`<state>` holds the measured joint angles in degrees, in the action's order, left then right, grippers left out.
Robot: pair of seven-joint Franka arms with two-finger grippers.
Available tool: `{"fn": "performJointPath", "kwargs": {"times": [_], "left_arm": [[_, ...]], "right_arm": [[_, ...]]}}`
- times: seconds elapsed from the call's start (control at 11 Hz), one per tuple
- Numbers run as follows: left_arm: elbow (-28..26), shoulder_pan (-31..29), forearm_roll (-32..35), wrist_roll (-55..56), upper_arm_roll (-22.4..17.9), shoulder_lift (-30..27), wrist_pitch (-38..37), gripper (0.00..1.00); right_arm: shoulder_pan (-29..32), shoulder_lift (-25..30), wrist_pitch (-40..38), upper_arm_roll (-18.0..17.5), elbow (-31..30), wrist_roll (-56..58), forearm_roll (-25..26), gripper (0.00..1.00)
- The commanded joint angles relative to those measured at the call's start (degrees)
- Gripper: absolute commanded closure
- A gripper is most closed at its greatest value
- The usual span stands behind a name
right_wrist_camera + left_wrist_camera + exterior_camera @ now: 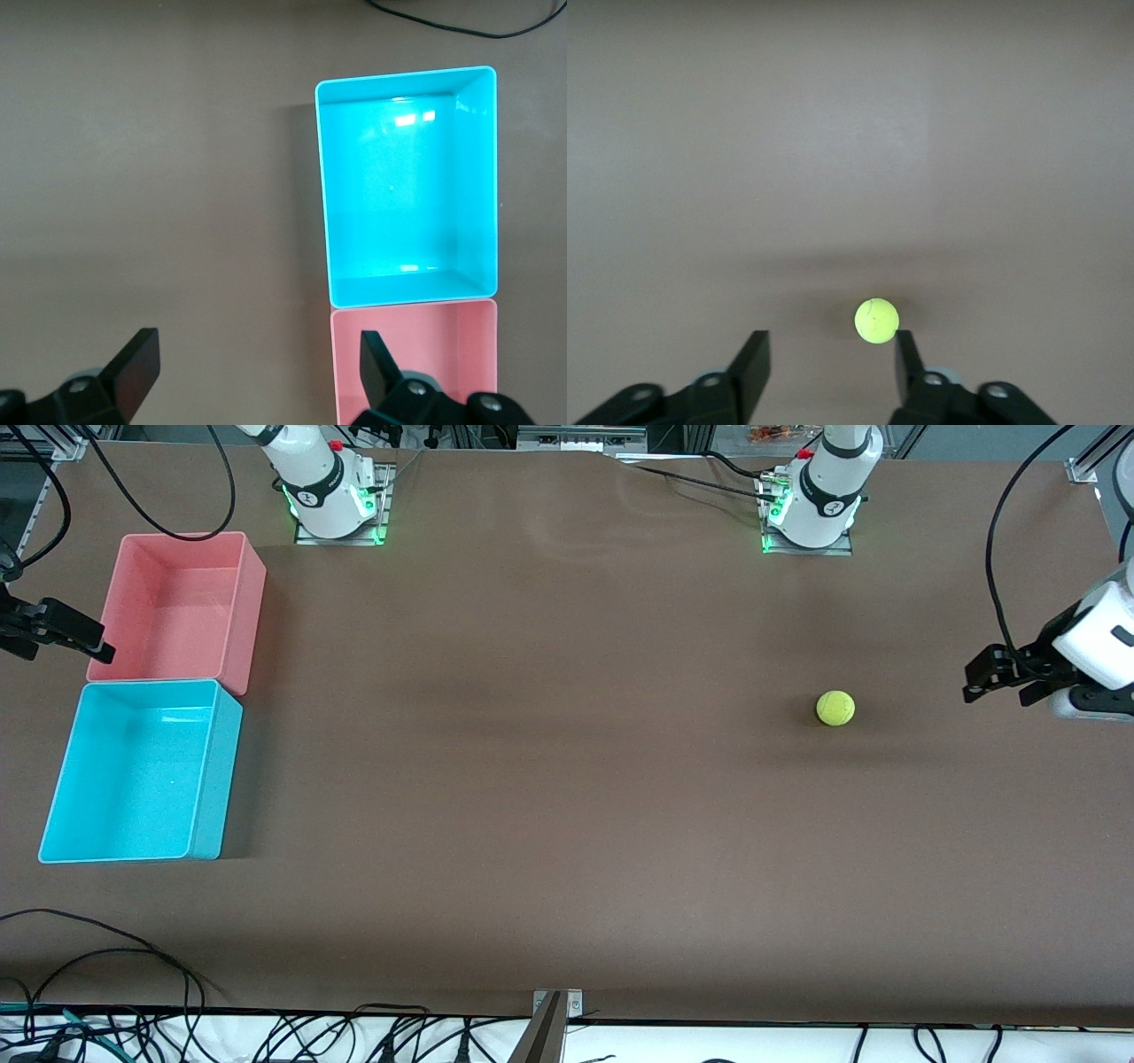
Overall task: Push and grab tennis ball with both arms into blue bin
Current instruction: 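Move the left gripper down and behind the tennis ball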
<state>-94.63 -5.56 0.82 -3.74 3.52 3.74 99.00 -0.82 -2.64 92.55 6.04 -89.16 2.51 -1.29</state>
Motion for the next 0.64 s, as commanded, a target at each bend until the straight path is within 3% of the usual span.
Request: {"fn": "performJointPath", "kwargs": {"times": [0.0,0.37,0.55], "left_arm": [[2.3,-1.7,-0.3,2.0,0.0,1.1,-1.8,1.0],[1.6,-5.4,-1.2,15.5,-0.3,2.6,-3.0,1.0],[-0.5,-7.7,-7.0,33.6,-0.4,2.6,-4.1,1.0]], "right_arm": [[0.3,-0.7,-0.8,-0.1,1.7,-0.4,0.1,0.0],[0.3,-0.8,-0.8,-0.1,1.7,-0.3,0.1,0.0],[0.3,-0.8,-0.8,-0.1,1.7,-0.3,0.1,0.0]]}}
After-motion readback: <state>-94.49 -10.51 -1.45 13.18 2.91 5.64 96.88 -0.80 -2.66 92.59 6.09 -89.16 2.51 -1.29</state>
